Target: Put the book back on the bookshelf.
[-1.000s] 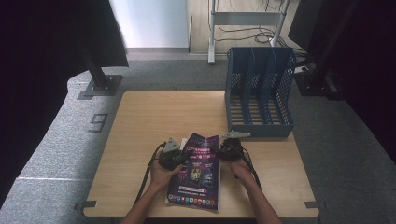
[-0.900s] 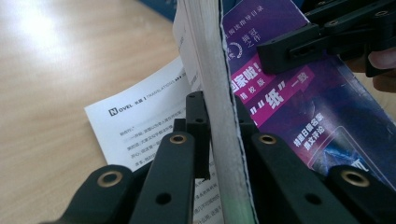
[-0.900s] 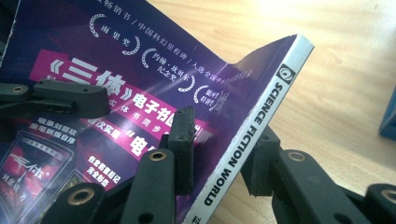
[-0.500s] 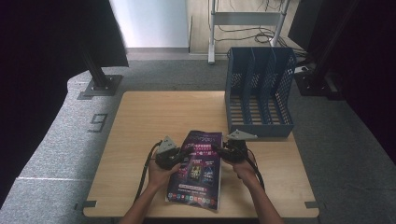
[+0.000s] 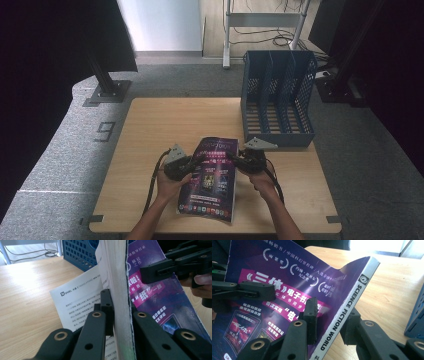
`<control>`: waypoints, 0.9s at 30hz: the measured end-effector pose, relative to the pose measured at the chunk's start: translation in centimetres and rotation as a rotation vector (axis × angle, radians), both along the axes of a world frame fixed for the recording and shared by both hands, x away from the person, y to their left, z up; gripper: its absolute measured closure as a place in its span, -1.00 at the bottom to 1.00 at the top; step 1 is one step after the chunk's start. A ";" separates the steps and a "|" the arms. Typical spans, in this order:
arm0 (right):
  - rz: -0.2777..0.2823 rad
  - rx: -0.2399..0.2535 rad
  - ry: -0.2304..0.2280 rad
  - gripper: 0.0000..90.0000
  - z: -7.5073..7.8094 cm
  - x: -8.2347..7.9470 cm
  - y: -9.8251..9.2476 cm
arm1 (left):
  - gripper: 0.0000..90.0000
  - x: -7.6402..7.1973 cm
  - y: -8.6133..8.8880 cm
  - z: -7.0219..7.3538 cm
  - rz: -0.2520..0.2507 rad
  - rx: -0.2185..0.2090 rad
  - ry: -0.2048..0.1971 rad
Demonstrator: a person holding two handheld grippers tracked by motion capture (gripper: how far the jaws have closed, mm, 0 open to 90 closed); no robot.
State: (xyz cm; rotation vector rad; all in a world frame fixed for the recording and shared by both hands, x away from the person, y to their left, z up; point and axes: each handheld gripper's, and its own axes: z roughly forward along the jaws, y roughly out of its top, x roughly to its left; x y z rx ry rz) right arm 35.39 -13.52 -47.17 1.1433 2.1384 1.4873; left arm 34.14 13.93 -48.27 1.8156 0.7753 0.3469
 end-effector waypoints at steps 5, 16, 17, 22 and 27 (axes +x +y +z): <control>0.001 -0.005 -0.022 0.56 0.6 -0.3 0.1 | 0.90 -0.1 0.2 0.4 -0.001 -0.012 -0.007; 0.003 -0.003 -0.088 0.60 1.7 -0.8 0.4 | 0.91 -0.2 0.7 1.2 -0.003 -0.041 -0.028; 0.003 0.000 -0.090 0.60 1.7 -0.8 0.4 | 0.91 -0.2 0.7 1.3 -0.005 -0.040 -0.028; -0.002 0.017 -0.112 0.62 2.0 -0.9 0.3 | 0.91 0.0 0.5 1.8 -0.009 -0.045 -0.040; -0.011 0.037 -0.141 0.64 2.7 -1.1 -0.1 | 0.91 0.1 0.3 2.8 -0.016 -0.044 -0.069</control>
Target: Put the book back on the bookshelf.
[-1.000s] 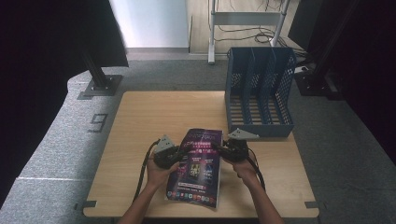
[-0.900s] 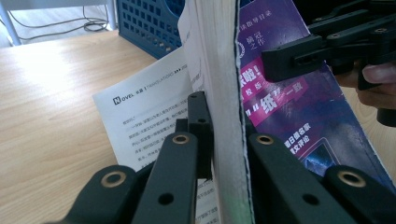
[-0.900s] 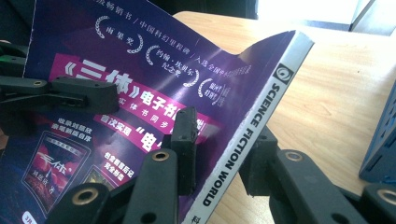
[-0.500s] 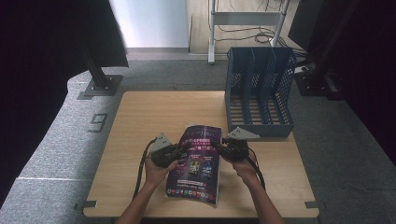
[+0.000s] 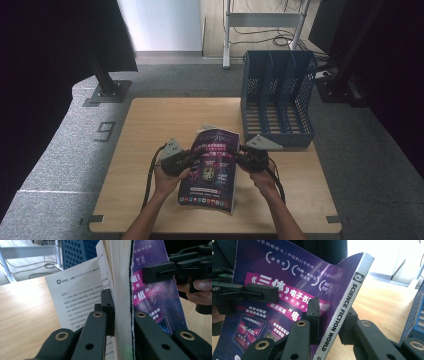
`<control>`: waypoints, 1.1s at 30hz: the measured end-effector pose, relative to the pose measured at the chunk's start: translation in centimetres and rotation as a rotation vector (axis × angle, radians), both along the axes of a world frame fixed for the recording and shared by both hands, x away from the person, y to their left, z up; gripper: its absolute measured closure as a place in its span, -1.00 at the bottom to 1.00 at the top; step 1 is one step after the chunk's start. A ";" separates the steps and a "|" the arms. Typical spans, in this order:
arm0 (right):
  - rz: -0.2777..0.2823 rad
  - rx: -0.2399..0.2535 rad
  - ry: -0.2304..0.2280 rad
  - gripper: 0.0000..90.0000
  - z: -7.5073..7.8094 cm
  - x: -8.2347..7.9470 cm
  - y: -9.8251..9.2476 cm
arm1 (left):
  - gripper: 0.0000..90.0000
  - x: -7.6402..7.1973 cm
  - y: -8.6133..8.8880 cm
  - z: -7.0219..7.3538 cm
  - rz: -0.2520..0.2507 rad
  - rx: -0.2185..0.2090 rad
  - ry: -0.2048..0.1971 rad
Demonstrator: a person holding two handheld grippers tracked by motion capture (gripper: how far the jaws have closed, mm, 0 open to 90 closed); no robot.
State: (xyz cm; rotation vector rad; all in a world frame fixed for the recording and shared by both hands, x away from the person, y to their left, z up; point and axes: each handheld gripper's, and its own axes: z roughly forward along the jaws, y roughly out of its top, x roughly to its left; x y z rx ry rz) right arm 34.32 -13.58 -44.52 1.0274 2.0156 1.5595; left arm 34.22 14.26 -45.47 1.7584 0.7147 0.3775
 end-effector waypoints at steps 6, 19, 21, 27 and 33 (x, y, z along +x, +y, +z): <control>-0.005 0.012 -0.027 0.66 0.6 -0.2 -0.2 | 0.91 -0.1 -0.1 0.5 0.001 0.001 -0.019; -0.009 0.034 -0.049 0.70 1.1 -0.1 -0.1 | 0.91 0.9 -0.2 1.0 0.012 0.009 -0.031; -0.014 0.044 -0.058 0.71 1.5 0.1 -0.1 | 0.91 1.3 -0.3 1.6 0.012 0.011 -0.041; -0.017 0.051 -0.115 0.76 3.0 0.1 -0.2 | 0.91 1.4 -0.3 3.2 0.003 0.015 -0.086; 0.013 0.043 -0.156 0.79 2.8 -1.1 -0.4 | 0.89 0.2 0.0 2.2 -0.003 0.011 -0.090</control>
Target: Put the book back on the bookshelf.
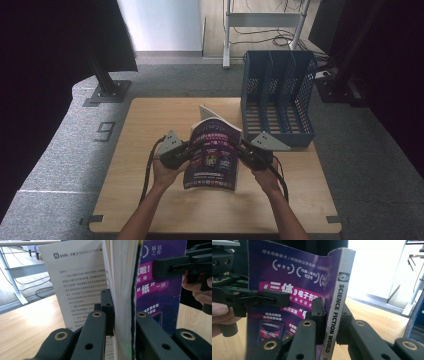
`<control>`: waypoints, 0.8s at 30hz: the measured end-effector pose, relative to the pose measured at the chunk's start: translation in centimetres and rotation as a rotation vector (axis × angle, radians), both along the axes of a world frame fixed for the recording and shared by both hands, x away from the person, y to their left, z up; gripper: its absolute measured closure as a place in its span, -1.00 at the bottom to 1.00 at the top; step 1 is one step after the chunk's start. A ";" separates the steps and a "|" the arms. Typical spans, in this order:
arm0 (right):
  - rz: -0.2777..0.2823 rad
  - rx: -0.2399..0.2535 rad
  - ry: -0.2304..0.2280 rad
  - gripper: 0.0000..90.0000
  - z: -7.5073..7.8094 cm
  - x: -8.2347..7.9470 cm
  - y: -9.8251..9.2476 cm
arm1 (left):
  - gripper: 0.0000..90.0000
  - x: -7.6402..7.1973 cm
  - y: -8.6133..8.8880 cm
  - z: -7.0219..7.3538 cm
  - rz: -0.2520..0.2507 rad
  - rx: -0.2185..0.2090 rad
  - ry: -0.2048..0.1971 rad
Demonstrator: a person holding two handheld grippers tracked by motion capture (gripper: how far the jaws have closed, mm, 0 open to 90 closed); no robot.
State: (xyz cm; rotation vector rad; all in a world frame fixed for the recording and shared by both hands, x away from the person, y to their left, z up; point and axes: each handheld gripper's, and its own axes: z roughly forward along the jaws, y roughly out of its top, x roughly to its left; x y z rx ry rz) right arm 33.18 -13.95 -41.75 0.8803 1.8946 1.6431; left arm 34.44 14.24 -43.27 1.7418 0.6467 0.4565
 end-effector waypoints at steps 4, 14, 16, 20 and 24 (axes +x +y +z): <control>0.015 0.037 0.003 0.81 -0.6 -0.7 -0.4 | 0.86 -0.6 0.3 -0.4 -0.001 -0.021 -0.004; 0.032 0.027 -0.025 0.81 -0.6 -2.0 -0.3 | 0.56 -0.5 0.9 -0.5 0.035 -0.023 -0.019; 0.038 0.028 -0.031 0.81 -0.7 -2.1 -0.3 | 0.49 -0.3 0.9 -0.6 0.038 -0.021 -0.013; 0.048 0.025 -0.035 0.81 -0.7 -2.2 -0.3 | 0.42 -0.1 1.0 -0.6 0.041 -0.026 -0.003; 0.051 0.025 -0.035 0.81 -0.7 -2.2 -0.4 | 0.35 0.2 1.1 -0.7 0.042 -0.025 0.012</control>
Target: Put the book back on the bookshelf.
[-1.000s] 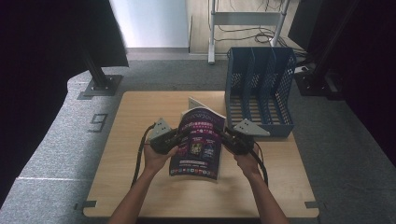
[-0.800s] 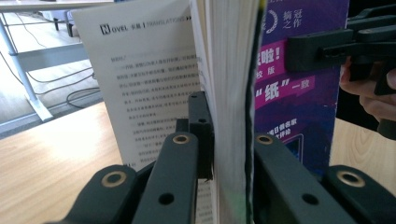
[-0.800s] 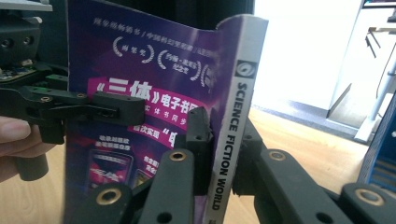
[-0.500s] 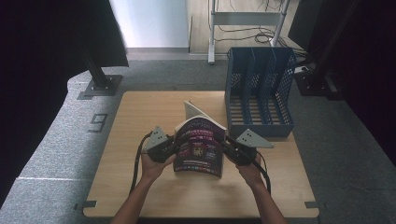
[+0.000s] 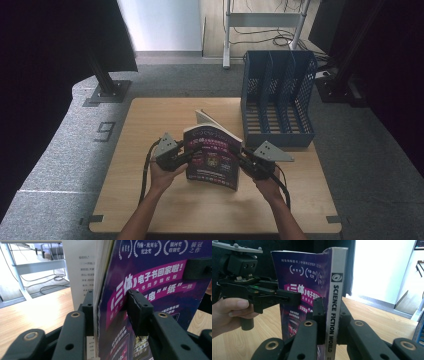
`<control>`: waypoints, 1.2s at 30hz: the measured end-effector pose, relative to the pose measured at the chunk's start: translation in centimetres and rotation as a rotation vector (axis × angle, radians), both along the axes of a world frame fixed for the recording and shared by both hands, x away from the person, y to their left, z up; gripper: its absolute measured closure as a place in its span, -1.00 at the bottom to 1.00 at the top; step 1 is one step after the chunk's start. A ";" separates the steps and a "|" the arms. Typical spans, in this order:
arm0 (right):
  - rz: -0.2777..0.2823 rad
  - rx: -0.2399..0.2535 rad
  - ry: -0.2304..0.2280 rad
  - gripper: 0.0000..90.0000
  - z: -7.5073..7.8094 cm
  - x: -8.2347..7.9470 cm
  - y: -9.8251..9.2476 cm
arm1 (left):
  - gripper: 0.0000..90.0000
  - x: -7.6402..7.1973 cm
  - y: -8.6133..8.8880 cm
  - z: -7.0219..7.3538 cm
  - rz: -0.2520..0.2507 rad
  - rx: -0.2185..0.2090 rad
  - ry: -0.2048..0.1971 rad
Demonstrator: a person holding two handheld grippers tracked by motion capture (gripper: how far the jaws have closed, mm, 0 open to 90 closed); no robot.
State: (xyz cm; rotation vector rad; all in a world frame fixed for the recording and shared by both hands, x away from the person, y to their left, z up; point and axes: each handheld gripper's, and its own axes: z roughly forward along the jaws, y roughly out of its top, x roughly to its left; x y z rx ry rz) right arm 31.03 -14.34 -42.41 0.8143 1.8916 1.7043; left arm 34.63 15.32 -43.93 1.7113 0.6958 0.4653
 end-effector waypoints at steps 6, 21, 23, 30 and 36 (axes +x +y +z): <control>0.009 0.003 -0.011 0.81 -0.1 -0.4 0.0 | 0.06 0.7 0.3 -0.4 0.024 0.010 0.024; 0.050 -0.012 -0.040 0.81 -0.2 -0.9 0.0 | -0.48 2.4 0.6 -0.1 0.016 0.027 0.074; 0.054 -0.015 -0.040 0.81 -0.1 -0.9 0.0 | -0.51 2.5 0.5 0.1 0.010 0.029 0.075; 0.065 -0.016 -0.046 0.81 -0.2 -1.0 0.1 | -0.51 3.0 0.3 0.4 -0.053 0.025 0.111; 0.086 -0.021 -0.057 0.80 -0.2 -1.1 0.3 | -0.48 2.8 -0.2 0.5 -0.072 0.048 0.109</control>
